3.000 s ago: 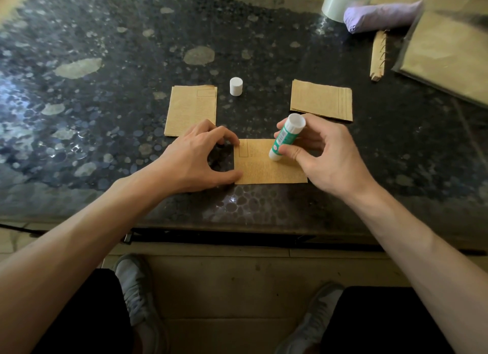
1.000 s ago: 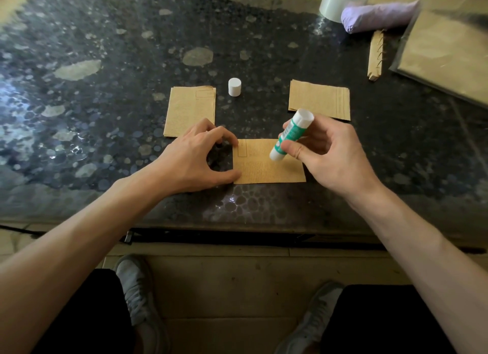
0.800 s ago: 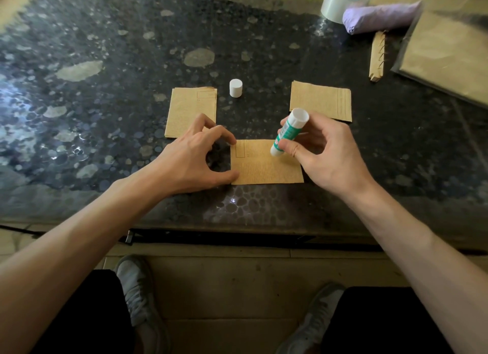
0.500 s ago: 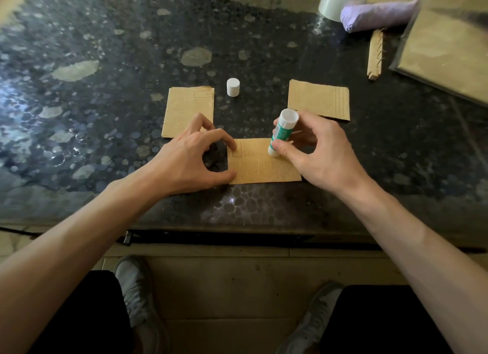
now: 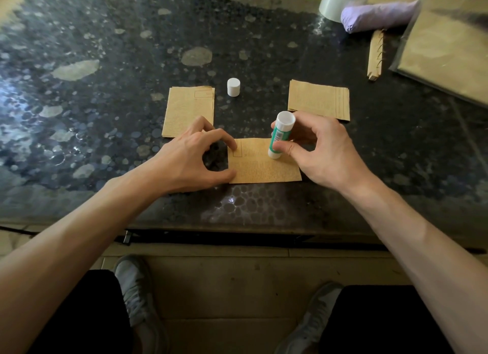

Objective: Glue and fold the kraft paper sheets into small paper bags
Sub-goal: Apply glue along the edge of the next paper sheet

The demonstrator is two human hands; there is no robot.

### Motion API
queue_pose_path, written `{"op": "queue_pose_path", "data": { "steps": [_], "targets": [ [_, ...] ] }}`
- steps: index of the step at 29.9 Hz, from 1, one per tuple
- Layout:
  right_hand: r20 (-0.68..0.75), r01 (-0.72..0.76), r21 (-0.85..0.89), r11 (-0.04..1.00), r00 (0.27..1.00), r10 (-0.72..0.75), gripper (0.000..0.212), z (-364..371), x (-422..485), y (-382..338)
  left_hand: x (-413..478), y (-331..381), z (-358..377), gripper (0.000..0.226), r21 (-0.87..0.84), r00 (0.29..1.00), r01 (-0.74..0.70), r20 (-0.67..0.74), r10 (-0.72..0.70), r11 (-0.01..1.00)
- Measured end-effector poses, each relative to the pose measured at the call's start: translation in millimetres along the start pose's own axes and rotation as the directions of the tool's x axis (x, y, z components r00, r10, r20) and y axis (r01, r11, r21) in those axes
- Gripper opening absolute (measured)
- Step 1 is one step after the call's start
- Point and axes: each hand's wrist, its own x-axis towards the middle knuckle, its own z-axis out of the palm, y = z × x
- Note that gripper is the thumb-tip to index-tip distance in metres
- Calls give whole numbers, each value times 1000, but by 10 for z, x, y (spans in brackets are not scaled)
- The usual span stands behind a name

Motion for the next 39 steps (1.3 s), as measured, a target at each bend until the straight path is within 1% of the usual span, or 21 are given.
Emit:
{"op": "queue_pose_path", "data": {
  "steps": [4,6,12,17,23,28,39],
  "targets": [
    [68,5,-6,1000,998,-5,31,-30,2,-13,4,-11,8,55,13,1000,-1,3,1,1000],
    [76,1,-20,1000,997,1,30,-52,-5,-33,4,-10,14,56,19,1000,-3,5,3,1000],
    [-7,-30,-43,999,1000,30,41,-65,-33,-58,5,-7,11,56,16,1000,-3,11,3,1000],
    [-4,-34,-55,998,999,34,41,-57,-50,-52,-1,14,-8,58,11,1000,10,25,-10,1000],
    [74,3,-33,999,997,-1,34,-95,-61,-42,-2,25,-12,58,7,1000,12,23,-12,1000],
    [138,13,-40,999,990,-7,32,-101,-66,-42,-2,26,-17,59,2,1000,11,25,-12,1000],
    [191,23,-31,999,981,-17,29,-145,-111,-73,6,3,-4,58,14,1000,1,16,-2,1000]
  ]
}}
